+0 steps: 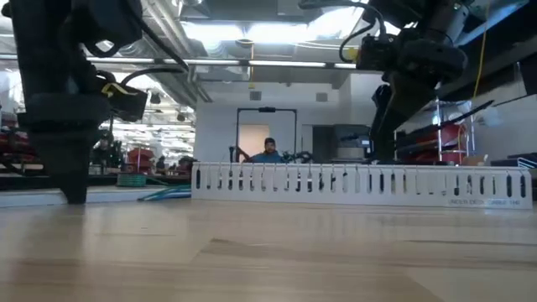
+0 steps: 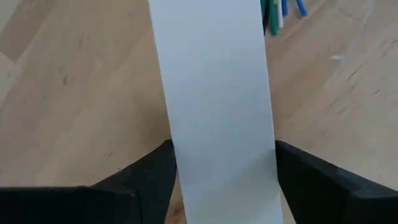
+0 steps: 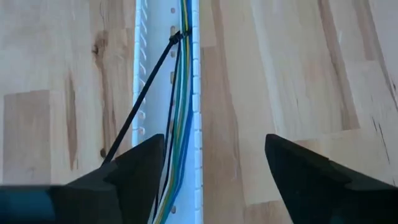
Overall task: Ziptie cables
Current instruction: Close the white cable duct
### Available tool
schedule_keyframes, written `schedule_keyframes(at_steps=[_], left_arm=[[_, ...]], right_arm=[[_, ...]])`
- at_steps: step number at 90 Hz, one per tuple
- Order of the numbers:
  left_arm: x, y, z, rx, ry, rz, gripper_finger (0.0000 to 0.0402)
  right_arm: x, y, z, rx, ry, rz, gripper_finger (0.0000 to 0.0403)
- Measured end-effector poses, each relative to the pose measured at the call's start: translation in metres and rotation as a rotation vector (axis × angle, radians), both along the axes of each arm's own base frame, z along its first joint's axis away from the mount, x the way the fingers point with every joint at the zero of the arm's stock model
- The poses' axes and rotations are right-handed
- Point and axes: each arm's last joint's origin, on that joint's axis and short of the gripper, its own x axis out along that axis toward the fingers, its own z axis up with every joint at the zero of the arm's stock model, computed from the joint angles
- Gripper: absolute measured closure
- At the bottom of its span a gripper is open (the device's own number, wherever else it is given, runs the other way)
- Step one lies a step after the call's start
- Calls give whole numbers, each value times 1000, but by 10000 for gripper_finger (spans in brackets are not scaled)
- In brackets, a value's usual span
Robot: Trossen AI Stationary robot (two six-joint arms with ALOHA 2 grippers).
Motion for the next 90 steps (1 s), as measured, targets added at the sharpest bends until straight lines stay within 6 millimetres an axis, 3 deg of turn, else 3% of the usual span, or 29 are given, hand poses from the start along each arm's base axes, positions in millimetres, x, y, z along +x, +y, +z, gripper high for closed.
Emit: schedule_keyframes(at_steps=[43,71,90], left_arm=[[-13,0,32,21,45,2,167],[-1,-6,54,7,3,-89,167],[13,-21,80,-17,-96,-194,167]], right_arm=[[-1,0,0,-3,6,2,136],[-8,0,16,-12,-65,14,136],[-21,2,35,53,-152,18,136]])
